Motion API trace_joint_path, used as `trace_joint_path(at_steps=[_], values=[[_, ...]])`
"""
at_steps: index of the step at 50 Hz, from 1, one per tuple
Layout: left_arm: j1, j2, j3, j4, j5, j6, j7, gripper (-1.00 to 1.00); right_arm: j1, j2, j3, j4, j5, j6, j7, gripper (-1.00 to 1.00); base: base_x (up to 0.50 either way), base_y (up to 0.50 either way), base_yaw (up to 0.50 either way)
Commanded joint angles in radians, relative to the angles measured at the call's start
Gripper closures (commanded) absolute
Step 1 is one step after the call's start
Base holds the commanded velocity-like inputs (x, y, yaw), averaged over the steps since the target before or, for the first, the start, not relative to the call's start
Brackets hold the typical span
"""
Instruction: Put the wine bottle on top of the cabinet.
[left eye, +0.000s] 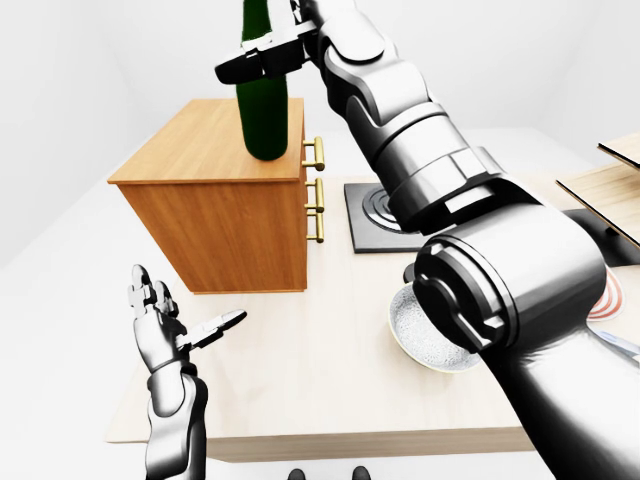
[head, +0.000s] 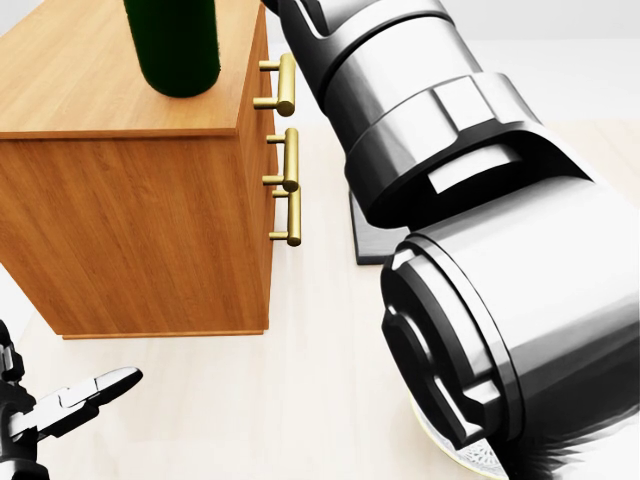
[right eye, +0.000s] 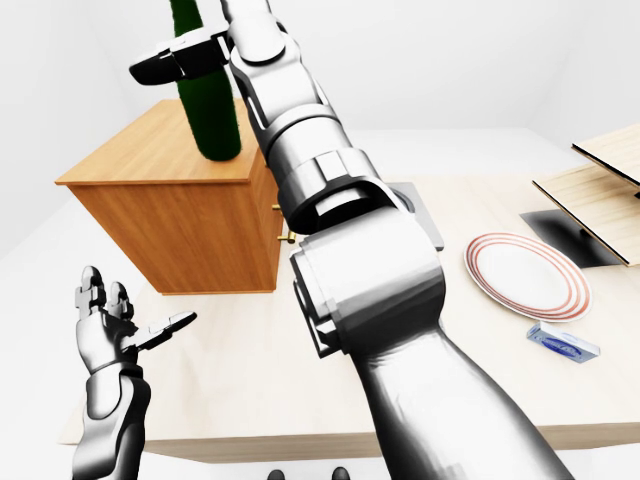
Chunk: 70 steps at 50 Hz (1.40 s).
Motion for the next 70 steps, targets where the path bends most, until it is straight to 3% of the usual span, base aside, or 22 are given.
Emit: trace_joint_path(at_steps=[1,42,70], values=[[-0.003,0.000,0.000,0.004,0.001,0.000,0.000,-1.00,-0.002,-0.002,0.000,-0.001,-0.001,0.000,-0.004,-1.00,0.00,0.00,0.00],[-0.002,0.001,-0.004,0.005,0.005,0.000,-0.001,-1.00,-0.020,-0.026,-0.009,-0.003,0.023,0.000,-0.059,-1.00,0.00,0.00,0.00],[-0.002,0.000,-0.008,0.000,0.012,0.000,-0.001,-1.00,-0.096,-0.076,-0.003,-0.010,0.025,0.000,-0.057,-1.00,0.00,0.00,0.00]])
